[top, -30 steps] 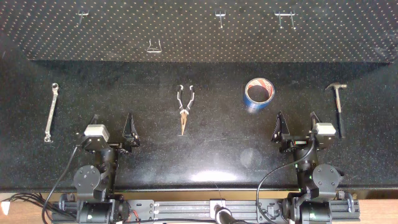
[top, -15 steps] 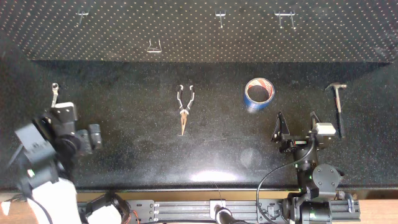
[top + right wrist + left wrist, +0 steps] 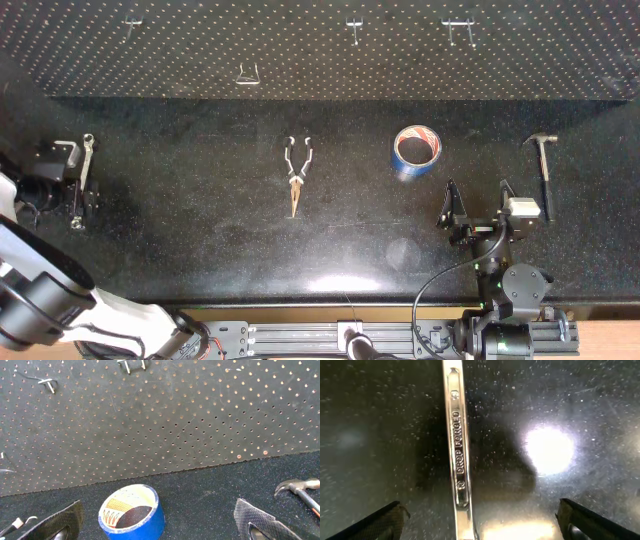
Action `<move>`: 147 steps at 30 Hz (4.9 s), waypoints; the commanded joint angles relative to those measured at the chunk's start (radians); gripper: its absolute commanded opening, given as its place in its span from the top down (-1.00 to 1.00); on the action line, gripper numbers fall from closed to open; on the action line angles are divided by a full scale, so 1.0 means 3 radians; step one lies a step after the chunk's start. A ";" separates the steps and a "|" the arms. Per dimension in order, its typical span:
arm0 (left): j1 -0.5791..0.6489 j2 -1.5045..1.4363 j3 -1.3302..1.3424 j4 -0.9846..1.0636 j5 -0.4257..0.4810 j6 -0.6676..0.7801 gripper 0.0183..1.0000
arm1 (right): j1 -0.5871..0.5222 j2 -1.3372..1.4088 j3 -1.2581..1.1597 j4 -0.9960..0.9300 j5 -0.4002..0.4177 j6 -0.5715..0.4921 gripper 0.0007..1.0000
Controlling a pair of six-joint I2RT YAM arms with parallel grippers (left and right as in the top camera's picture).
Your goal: Place Tools Onto Pegboard
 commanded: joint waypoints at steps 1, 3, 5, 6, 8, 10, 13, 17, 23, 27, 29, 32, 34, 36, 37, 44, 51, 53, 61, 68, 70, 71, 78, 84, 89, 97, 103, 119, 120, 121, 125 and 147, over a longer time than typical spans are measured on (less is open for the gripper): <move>0.0008 0.0221 0.0041 0.0042 0.0038 -0.0004 -0.96 | -0.0010 -0.0025 -0.0019 -0.0006 0.0005 0.0025 -0.97; 0.0008 0.0294 0.0041 0.0088 0.0037 -0.0004 -0.95 | -0.0010 -0.0025 -0.0019 -0.0006 0.0006 0.0025 -0.97; 0.0008 0.0347 0.0041 0.0121 -0.0031 -0.0004 -0.95 | -0.0010 -0.0025 -0.0019 -0.0006 0.0005 0.0025 -0.97; 0.0008 0.0387 0.0041 0.0123 -0.0041 -0.0004 -0.95 | -0.0010 -0.0025 -0.0019 -0.0006 0.0006 0.0024 -0.97; 0.0008 0.0490 0.0041 0.0127 -0.0132 -0.0061 -0.95 | -0.0010 -0.0025 -0.0019 -0.0006 0.0006 0.0025 -0.97; 0.0008 0.0490 0.0041 0.0151 -0.0308 -0.0090 -0.96 | -0.0010 -0.0025 -0.0019 -0.0006 0.0005 0.0025 -0.97; -0.0191 0.0492 0.0027 0.0220 -0.0331 -0.0135 -0.95 | -0.0010 -0.0025 -0.0019 -0.0006 0.0006 0.0025 -0.97; -0.0206 0.0498 -0.0137 0.0329 -0.0329 -0.0281 -0.95 | -0.0010 -0.0025 -0.0019 -0.0006 0.0005 0.0025 -0.97; -0.0206 0.0498 -0.0285 0.0387 -0.0403 -0.0356 0.98 | -0.0010 -0.0025 -0.0019 -0.0006 0.0005 0.0025 -0.97; -0.0210 0.0300 -0.0373 0.0401 -0.0398 -0.0627 0.98 | -0.0010 -0.0025 -0.0019 -0.0006 0.0006 0.0025 -0.97; -0.0212 -0.0472 -0.0441 0.0381 -0.0387 -0.1273 0.98 | -0.0010 -0.0025 -0.0019 -0.0006 0.0006 0.0025 -0.97; -0.0966 -0.1868 -0.1058 0.0465 -0.0493 -0.1887 0.98 | -0.0010 -0.0025 -0.0019 -0.0006 0.0005 0.0025 -0.97; -0.1625 -0.2234 -0.1336 0.0867 -0.0568 -0.2649 0.97 | -0.0010 -0.0025 -0.0019 -0.0006 0.0006 0.0025 -0.97; -0.2164 -0.2436 -0.1653 0.1703 -0.0567 -0.2850 0.98 | -0.0010 -0.0025 -0.0019 -0.0006 0.0006 0.0025 -0.97; -0.2302 -0.2483 -0.1827 0.2213 -0.0567 -0.2851 0.97 | -0.0010 -0.0025 -0.0019 -0.0006 0.0006 0.0025 -0.97; -0.2323 -0.2401 -0.2113 0.3408 -0.0584 -0.2721 0.98 | -0.0010 -0.0025 -0.0019 -0.0006 0.0005 0.0024 -0.97; -0.2319 -0.1998 -0.1938 0.3564 -0.0779 -0.2721 0.98 | -0.0010 -0.0025 -0.0019 -0.0006 0.0006 0.0025 -0.97; -0.2322 -0.1994 -0.1934 0.3736 -0.0664 -0.2683 0.98 | -0.0010 -0.0025 -0.0019 -0.0006 0.0005 0.0025 -0.97; -0.2322 -0.2092 -0.1934 0.3735 -0.0732 -0.2684 0.98 | -0.0010 -0.0025 -0.0019 -0.0006 0.0005 0.0025 -0.97; -0.2319 -0.2149 -0.1934 0.3674 -0.0860 -0.2684 0.98 | -0.0010 -0.0025 -0.0019 -0.0006 0.0006 0.0025 -0.97; -0.2312 -0.2126 -0.1934 0.3676 -0.0941 -0.2684 0.98 | -0.0010 -0.0025 -0.0019 -0.0006 0.0006 0.0025 -0.97; -0.2300 -0.2098 -0.1933 0.3677 -0.0941 -0.2686 0.98 | -0.0010 -0.0025 -0.0019 -0.0006 0.0005 0.0025 -0.97; -0.2277 -0.1509 -0.1644 0.3802 -0.0927 -0.2684 0.98 | -0.0010 -0.0025 -0.0019 -0.0006 0.0006 0.0025 -0.97; -0.2291 -0.1691 -0.1592 0.3466 -0.0927 -0.2687 -0.97 | -0.0010 -0.0025 -0.0019 -0.0006 0.0005 0.0025 -0.97; -0.4364 -0.2270 -0.0563 -0.0425 -0.0655 -0.4880 -0.99 | -0.0010 -0.0025 -0.0019 -0.0008 0.0005 0.0024 -0.97; -0.4588 0.0202 0.1322 -0.1788 -0.0778 -0.5005 -0.99 | -0.0010 -0.0025 -0.0019 -0.0006 0.0005 0.0025 -0.97; -0.4407 0.0642 0.1321 -0.0895 -0.0463 -0.4765 -0.99 | -0.0010 -0.0025 -0.0019 -0.0006 0.0005 0.0025 -0.97; -0.4304 0.0988 0.1146 -0.0632 -0.0566 -0.4353 -0.98 | -0.0010 -0.0025 -0.0019 -0.0006 0.0005 0.0025 -0.97; -0.4304 0.1026 0.1146 -0.0593 -0.0562 -0.4353 -0.99 | -0.0010 -0.0025 -0.0019 -0.0006 0.0006 0.0025 -0.97; -0.4307 0.1040 0.1146 -0.0587 -0.0552 -0.4354 -0.99 | -0.0010 -0.0025 -0.0019 -0.0006 0.0005 0.0025 -0.97; -0.4307 0.1040 0.1146 -0.0586 -0.0552 -0.4353 -0.81 | -0.0010 -0.0025 -0.0019 -0.0006 0.0005 0.0025 -0.98; -0.4368 -0.1785 -0.1521 0.5234 -0.3084 -0.3095 0.98 | -0.0010 -0.0025 -0.0019 -0.0006 0.0006 0.0025 -0.97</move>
